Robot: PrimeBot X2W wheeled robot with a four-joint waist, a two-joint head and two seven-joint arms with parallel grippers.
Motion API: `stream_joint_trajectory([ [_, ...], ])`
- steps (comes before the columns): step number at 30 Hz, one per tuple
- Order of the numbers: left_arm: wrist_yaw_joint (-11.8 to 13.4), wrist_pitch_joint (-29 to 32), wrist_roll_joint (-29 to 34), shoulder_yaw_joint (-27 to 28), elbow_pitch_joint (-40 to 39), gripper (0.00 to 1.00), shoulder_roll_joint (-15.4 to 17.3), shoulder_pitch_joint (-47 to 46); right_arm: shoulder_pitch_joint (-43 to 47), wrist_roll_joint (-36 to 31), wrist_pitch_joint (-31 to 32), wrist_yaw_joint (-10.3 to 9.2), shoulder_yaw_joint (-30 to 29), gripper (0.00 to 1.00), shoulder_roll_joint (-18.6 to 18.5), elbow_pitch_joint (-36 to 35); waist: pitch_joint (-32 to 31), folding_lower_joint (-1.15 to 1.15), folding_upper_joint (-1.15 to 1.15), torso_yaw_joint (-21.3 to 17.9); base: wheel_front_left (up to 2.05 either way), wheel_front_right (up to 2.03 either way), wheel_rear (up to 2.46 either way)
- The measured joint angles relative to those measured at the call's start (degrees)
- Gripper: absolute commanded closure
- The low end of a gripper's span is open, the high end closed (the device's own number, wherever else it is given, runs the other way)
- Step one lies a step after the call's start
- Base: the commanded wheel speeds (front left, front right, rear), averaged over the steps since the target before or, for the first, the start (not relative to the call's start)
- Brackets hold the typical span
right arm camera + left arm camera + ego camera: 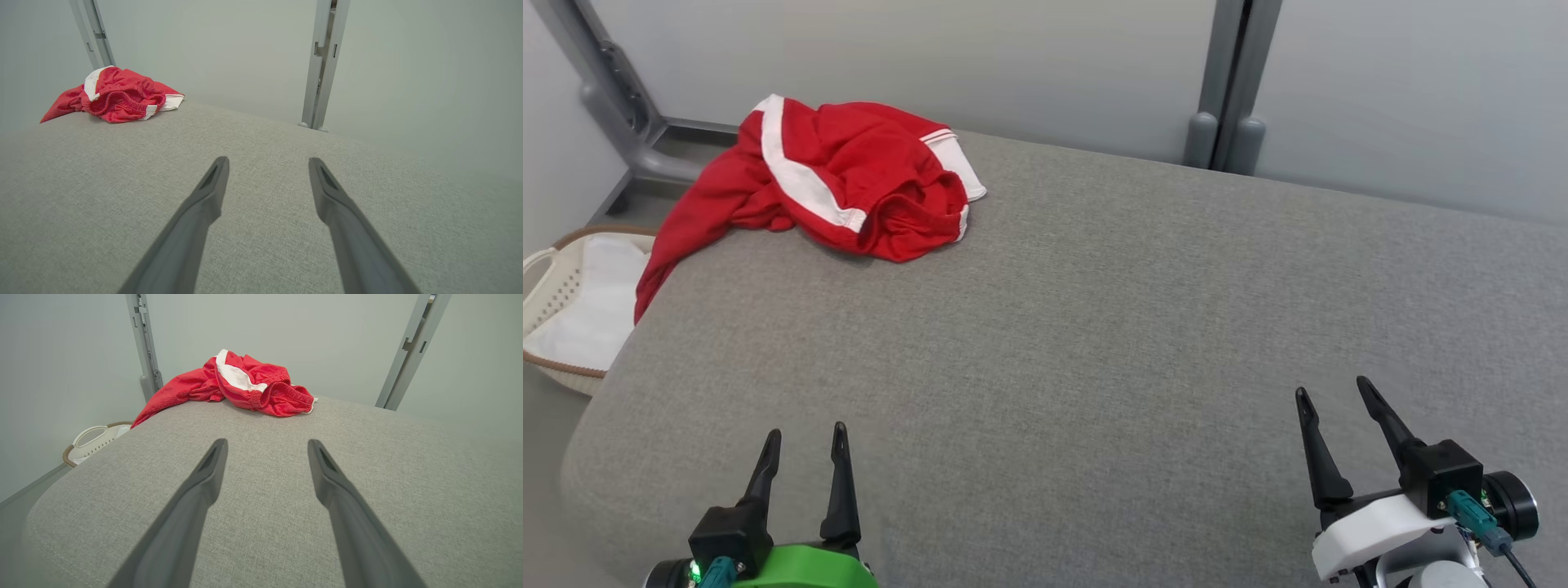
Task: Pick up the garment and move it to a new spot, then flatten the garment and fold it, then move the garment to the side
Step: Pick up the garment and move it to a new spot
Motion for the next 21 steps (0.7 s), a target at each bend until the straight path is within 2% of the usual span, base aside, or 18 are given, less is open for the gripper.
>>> stream_joint_trajectory([
  [9,-0.2,0.0,0.0,0.4,-0.1,0.0,0.0,0.2,0.0,0.0,0.0,0.0,0.3,0.0,0.0,0.1,-0.4,0.0,0.0,4.4,0.0,0.0,0.0],
  [16,0.0,0.0,1.7,4.0,-1.7,0.0,0.1,-0.5,0.0,-0.5,0.0,0.0,0.2,0.0,0.0,0.0,0.5,0.0,0.0,3.7,0.0,0.0,0.0],
  [21,-0.9,0.0,3.1,7.9,-6.4,0.0,2.9,-6.5,-0.8,-1.9,0.0,0.0,-0.6,0.0,0.0,-0.5,2.1,0.0,0.0,2.8,0.0,0.0,0.0],
])
